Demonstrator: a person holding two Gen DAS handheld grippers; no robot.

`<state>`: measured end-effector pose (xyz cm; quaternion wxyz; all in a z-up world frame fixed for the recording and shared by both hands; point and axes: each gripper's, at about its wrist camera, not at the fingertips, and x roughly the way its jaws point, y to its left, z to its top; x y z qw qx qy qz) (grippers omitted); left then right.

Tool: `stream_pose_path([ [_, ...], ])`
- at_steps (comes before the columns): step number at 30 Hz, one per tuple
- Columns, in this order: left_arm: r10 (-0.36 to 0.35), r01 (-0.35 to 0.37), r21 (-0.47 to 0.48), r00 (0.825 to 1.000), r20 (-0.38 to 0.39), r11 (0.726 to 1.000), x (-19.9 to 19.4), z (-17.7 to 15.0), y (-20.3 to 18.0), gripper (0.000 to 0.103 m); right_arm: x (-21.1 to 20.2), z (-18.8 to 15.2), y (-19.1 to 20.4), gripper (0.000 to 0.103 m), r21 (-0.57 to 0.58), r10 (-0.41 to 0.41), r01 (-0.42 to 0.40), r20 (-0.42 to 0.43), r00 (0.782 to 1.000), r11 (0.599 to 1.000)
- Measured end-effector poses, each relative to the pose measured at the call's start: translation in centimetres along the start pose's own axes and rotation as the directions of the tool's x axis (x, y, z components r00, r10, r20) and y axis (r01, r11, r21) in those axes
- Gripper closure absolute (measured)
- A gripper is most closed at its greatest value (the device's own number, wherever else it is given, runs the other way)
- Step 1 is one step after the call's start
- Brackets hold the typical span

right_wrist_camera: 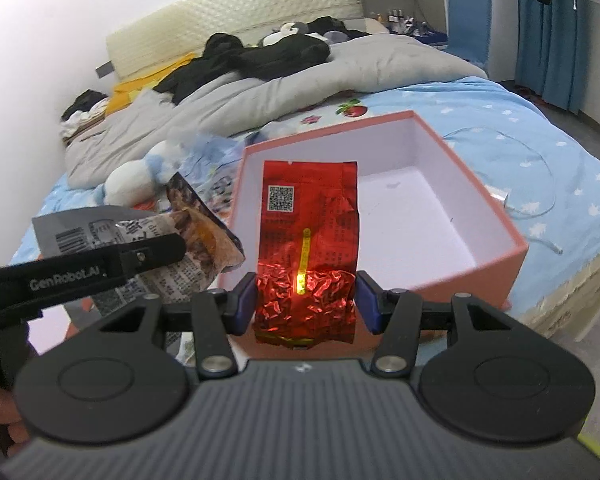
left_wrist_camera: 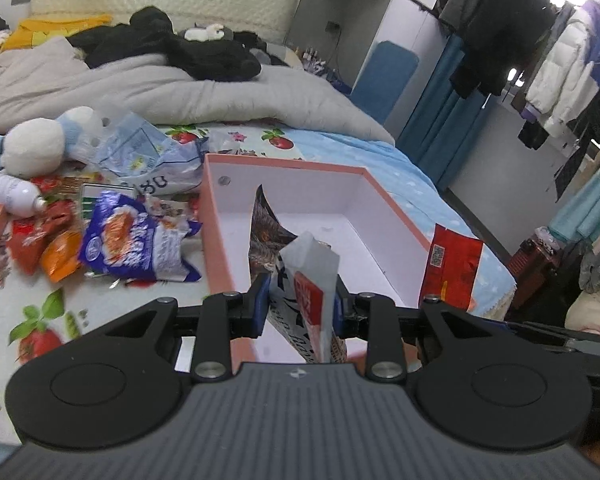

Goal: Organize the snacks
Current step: 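Lower both packets into the deep pink box and open both tools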

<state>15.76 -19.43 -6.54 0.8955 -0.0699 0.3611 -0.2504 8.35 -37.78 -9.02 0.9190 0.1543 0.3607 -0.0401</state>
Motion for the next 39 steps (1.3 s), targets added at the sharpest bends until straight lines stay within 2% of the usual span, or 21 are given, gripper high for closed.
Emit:
stream_pose_path([
  [9,-0.018,0.022,0.045,0.997,-0.081,0.999,10.8,4.9,-2.0,0.068,7.1,3.8,-4.3,0.048,0.012,-0.018,0.018,-0.032,0.999,1.0],
  [16,0.007,0.001,0.052,0.988,-0.154,0.999,17.3,5.3,-1.3,0.068,12.1,4.3,-6.2,0.048,0.025,-0.018,0.021,-0.087,0.996,0.999],
  [22,0.023,-0.015,0.045,0.981,-0.192,0.999,19.7,5.1,-0.3,0.067,14.6,3.9,-7.2,0.047,0.057,-0.006,0.014,-0.14,0.99,0.998],
  [27,0.033,-0.026,0.038,0.982,-0.184,0.999,19.3,5.3,-0.2,0.066,14.3,4.0,-7.0,0.047,0.034,-0.001,0.005,-0.136,0.991,0.999],
  [29,0.031,-0.025,0.033,0.984,-0.178,0.999,18.6,5.6,-0.3,0.056,14.0,4.1,-7.2,0.047,0.044,0.003,0.003,-0.141,0.99,0.999],
  [30,0.034,-0.029,0.029,0.985,-0.172,0.999,18.1,5.7,-0.4,0.045,13.8,4.1,-7.2,0.046,0.049,0.003,0.003,-0.14,0.99,0.999],
  [31,0.038,-0.034,0.031,0.985,-0.166,0.999,17.6,5.7,-0.5,0.04,13.4,4.1,-7.1,0.041,0.05,0.003,0.003,-0.139,0.99,0.999],
  [33,0.048,-0.041,0.045,0.987,-0.151,0.998,16.3,5.7,-0.7,0.039,12.4,4.0,-6.8,0.033,0.051,-0.004,0.011,-0.126,0.992,0.999],
  [39,0.05,-0.044,0.05,0.992,-0.116,0.998,11.5,5.4,-1.0,0.039,8.8,3.2,-5.3,0.033,0.049,0.004,0.0,-0.081,0.997,0.999],
])
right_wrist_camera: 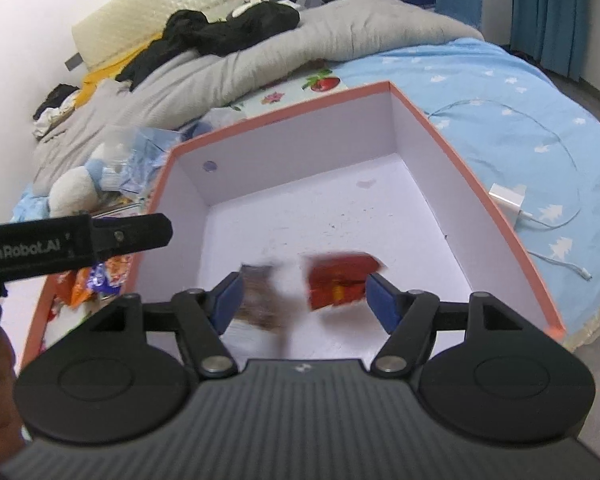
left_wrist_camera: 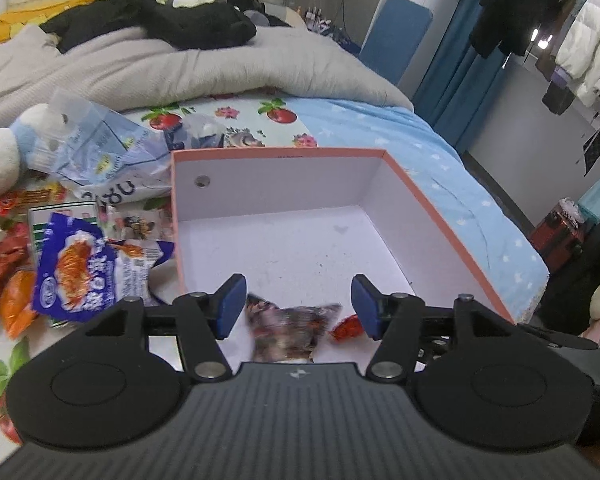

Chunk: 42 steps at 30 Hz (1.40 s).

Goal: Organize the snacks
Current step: 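Lower both packets into the deep pink box and open both tools, then move both tools back toward the snack pile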

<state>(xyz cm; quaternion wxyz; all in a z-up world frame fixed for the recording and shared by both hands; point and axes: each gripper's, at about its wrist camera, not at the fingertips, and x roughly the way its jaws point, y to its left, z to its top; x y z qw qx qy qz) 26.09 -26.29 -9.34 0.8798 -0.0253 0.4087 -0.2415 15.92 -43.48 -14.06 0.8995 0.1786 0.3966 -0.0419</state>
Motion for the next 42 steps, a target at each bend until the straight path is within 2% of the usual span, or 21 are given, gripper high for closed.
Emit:
stream_pose_path([
  [13,0.011,-0.011,-0.001,0.996,0.088,1.0,-11.4,-4.7,0.4,0.039,-8.2,-3.8,3.6,0.033,-0.003,0.051,-0.051,0.095,0.994,0.999],
  [22,0.035,-0.034,-0.008,0.992,0.119,0.999,-17.6,-9.1,1.8,0.039,-11.6,-7.3,5.9,0.033,-0.036,0.073,-0.069,0.136,0.988,0.997],
  [34,0.093,-0.085,-0.071,0.987,0.13,0.994,-22.9,-14.4,4.9,0.039,-14.0,-11.2,9.1,0.033,-0.118,0.124,-0.108,0.144,0.982,0.987],
  [42,0.135,-0.123,-0.099,0.984,0.119,0.987,-24.9,-17.2,6.5,0.036,-14.7,-13.3,11.1,0.033,-0.176,0.163,-0.138,0.138,0.977,0.975],
])
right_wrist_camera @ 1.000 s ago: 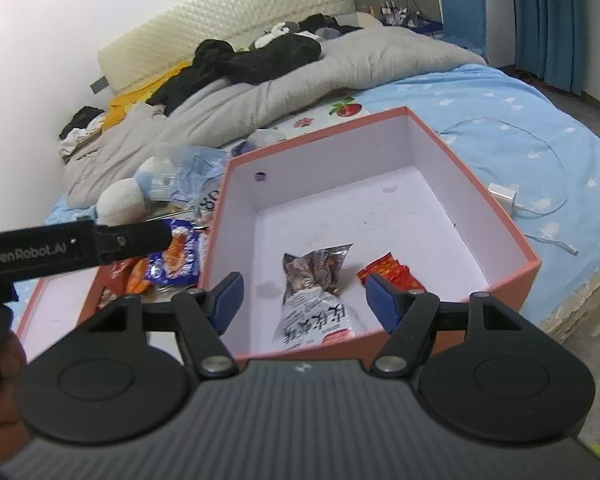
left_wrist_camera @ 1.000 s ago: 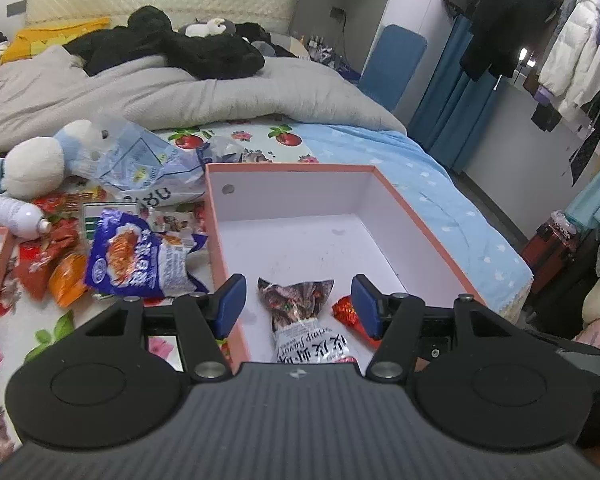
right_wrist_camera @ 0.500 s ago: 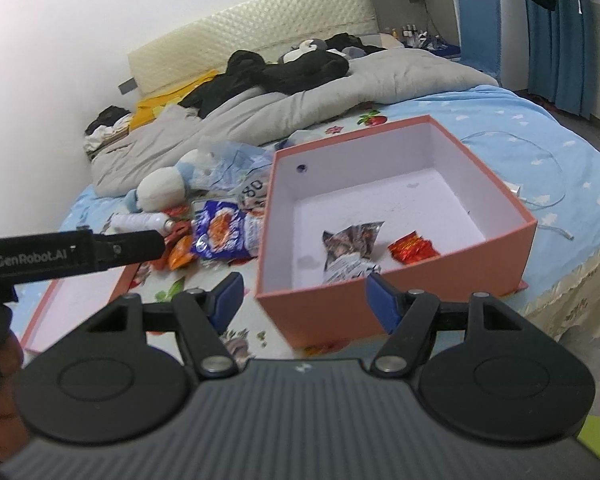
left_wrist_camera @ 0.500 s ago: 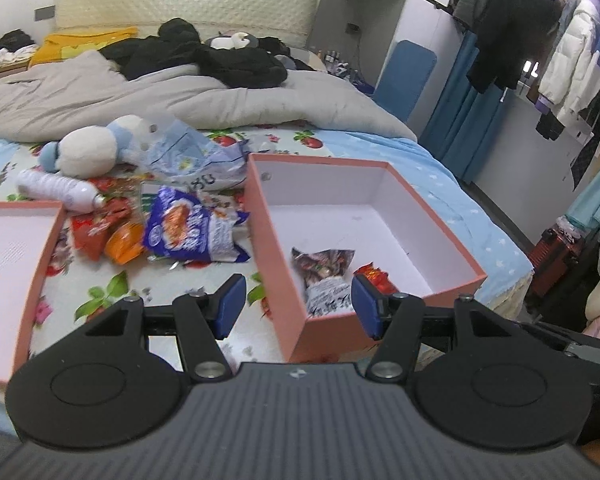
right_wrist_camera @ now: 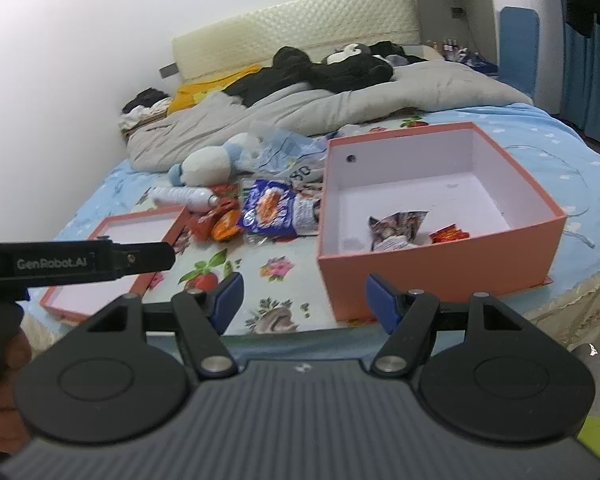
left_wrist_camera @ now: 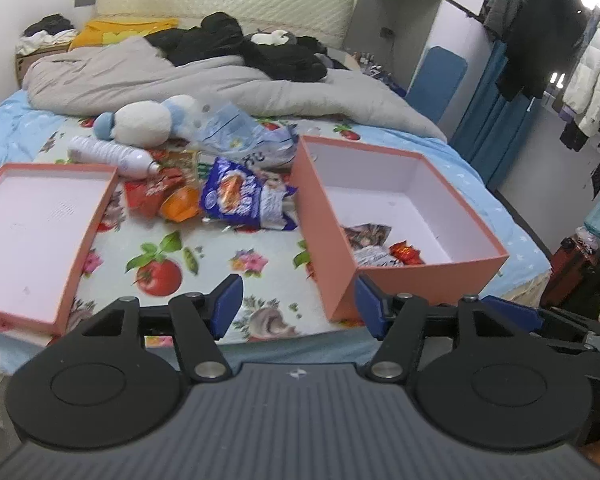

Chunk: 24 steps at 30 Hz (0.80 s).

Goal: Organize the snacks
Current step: 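Move both tools back toward the snack pile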

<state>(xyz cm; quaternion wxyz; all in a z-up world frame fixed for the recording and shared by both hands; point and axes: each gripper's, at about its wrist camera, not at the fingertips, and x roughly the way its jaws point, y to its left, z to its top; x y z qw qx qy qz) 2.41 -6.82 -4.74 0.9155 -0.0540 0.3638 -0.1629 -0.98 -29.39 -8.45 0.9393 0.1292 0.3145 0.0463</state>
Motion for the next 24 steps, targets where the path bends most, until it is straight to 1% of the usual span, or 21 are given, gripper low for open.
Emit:
stream_pose_path([
  [6,0.032,-0.032,-0.011,0.999,-0.006,0.999,-0.6,-0.7,1.7,0.036,0.8,-0.9,1.3,0.033,-0.025,0.023,-0.024,-0.028,0.999,0.999],
  [10,0.05,-0.05,-0.044,0.999,0.008,0.998,-0.9,-0.6,2.9,0.035,1.8,-1.0,2.2,0.033,-0.02,0.048,-0.049,-0.039,0.998,0.999],
  [14,0.067,-0.065,-0.053,0.998,0.021,0.996,-0.7,-0.6,4.2,0.034,2.7,-0.8,3.4,0.033,-0.051,0.058,-0.06,-0.035,0.998,0.997],
  [19,0.094,-0.093,-0.025,0.995,0.022,0.995,1.1,-0.6,5.8,0.034,4.1,-0.4,4.8,0.033,-0.088,0.072,-0.075,-0.038,0.997,0.993],
  [24,0.108,-0.109,0.039,0.994,0.016,0.993,4.8,0.1,7.7,0.034,6.4,0.3,5.8,0.033,-0.147,0.082,-0.087,-0.037,0.996,0.985],
])
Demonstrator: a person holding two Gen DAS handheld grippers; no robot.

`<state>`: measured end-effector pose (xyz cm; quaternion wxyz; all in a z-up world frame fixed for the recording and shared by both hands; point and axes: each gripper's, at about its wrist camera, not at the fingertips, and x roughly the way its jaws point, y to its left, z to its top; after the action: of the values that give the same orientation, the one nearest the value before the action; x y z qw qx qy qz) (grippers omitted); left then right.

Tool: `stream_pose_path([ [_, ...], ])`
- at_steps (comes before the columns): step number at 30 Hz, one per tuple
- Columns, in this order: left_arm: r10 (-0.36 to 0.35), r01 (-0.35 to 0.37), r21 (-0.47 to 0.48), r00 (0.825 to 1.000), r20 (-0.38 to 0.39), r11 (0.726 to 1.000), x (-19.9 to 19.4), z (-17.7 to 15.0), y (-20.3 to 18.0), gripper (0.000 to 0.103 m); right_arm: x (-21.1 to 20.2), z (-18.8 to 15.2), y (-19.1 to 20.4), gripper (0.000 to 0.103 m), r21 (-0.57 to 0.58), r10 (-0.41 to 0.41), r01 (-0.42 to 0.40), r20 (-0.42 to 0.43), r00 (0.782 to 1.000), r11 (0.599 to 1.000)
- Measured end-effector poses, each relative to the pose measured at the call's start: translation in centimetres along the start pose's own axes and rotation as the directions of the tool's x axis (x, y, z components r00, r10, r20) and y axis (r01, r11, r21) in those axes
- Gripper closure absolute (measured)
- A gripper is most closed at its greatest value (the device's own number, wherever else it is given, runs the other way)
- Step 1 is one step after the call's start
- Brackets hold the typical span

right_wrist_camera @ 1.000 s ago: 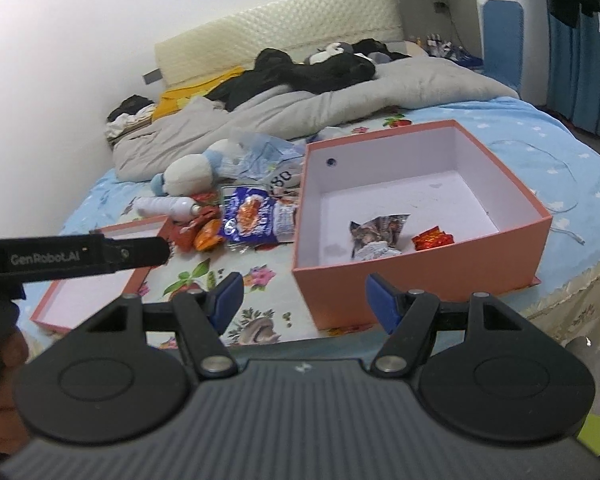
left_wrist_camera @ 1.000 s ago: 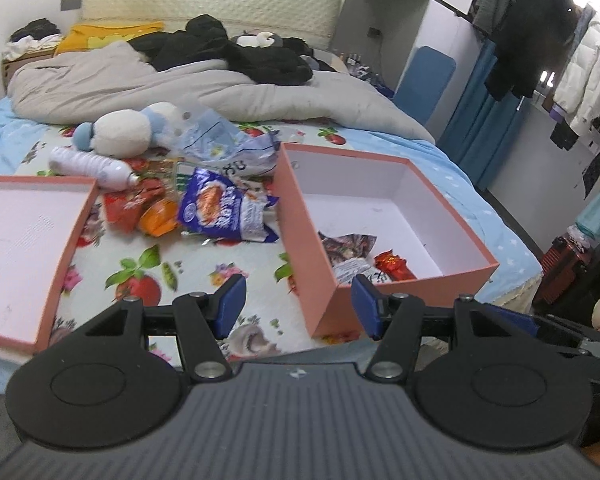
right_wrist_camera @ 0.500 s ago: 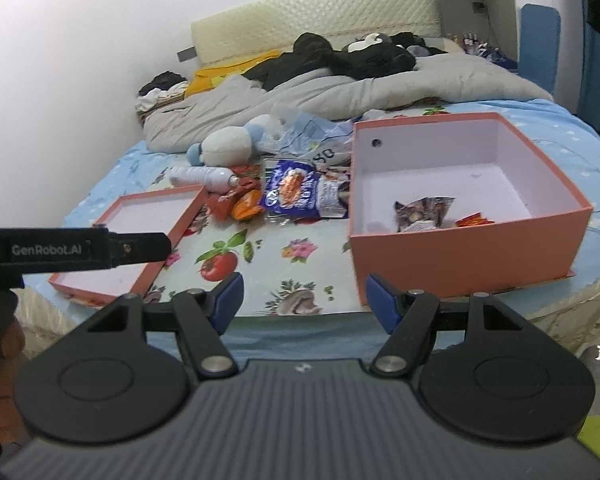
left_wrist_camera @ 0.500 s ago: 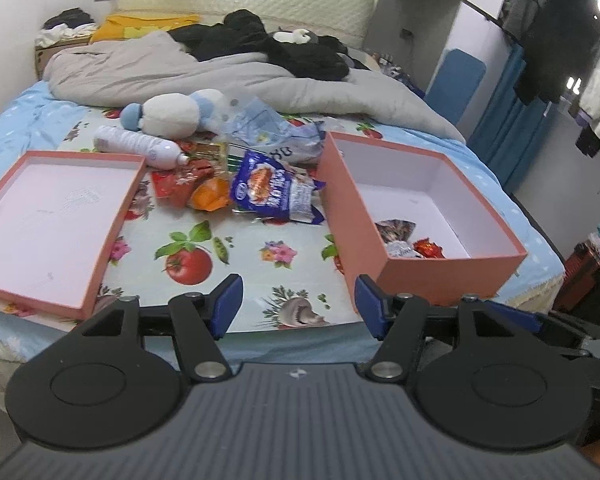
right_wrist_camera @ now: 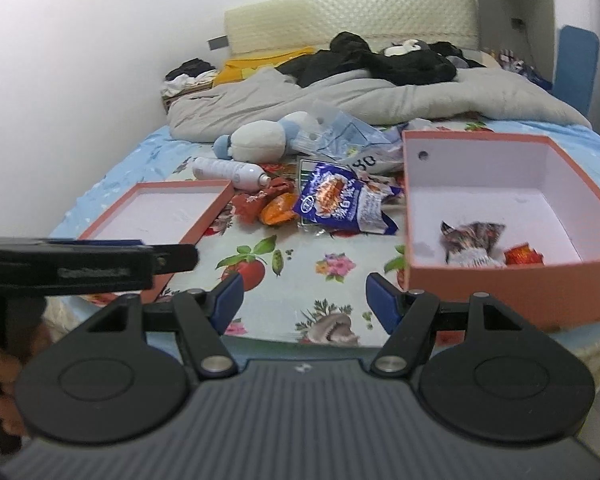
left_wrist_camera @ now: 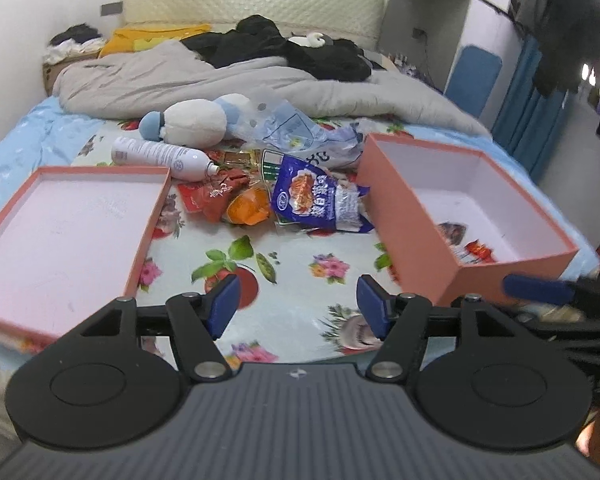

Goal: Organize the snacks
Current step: 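Move both tools back toward the snack pile, then grasp the blue noodle bag with the right tool while the left tool grasps a red snack bag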

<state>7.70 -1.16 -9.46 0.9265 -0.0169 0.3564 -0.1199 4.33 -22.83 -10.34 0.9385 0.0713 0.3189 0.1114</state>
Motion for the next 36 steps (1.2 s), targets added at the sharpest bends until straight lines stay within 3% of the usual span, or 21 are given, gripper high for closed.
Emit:
stream_pose_path([
  [7,-0.021,0.021,-0.001,0.999,-0.035,1.0,6.3,2.0,3.2,0.034,4.7,2.2,0.2,0.033,-0.066,0.011,-0.014,-0.046,0.999,0.998],
  [16,0.003,-0.002,0.019,0.998,-0.058,1.0,15.2,8.1,7.5,0.034,13.5,6.6,-0.3,0.033,-0.244,0.003,-0.047,-0.181,0.984,0.969],
  [26,0.043,-0.034,0.058,0.986,-0.16,0.998,25.3,14.2,9.3,0.034,22.3,7.9,-1.2,0.033,-0.205,-0.025,-0.03,-0.259,0.966,0.978],
  [32,0.04,-0.023,0.079,0.976,-0.216,0.997,28.8,15.6,9.9,0.034,25.6,8.2,-1.2,0.032,-0.181,-0.068,0.016,-0.285,0.956,0.983],
  [36,0.003,0.012,0.059,0.972,-0.237,0.998,30.2,15.4,11.3,0.034,26.5,8.8,-1.2,0.022,-0.145,-0.097,0.062,-0.251,0.963,0.987],
])
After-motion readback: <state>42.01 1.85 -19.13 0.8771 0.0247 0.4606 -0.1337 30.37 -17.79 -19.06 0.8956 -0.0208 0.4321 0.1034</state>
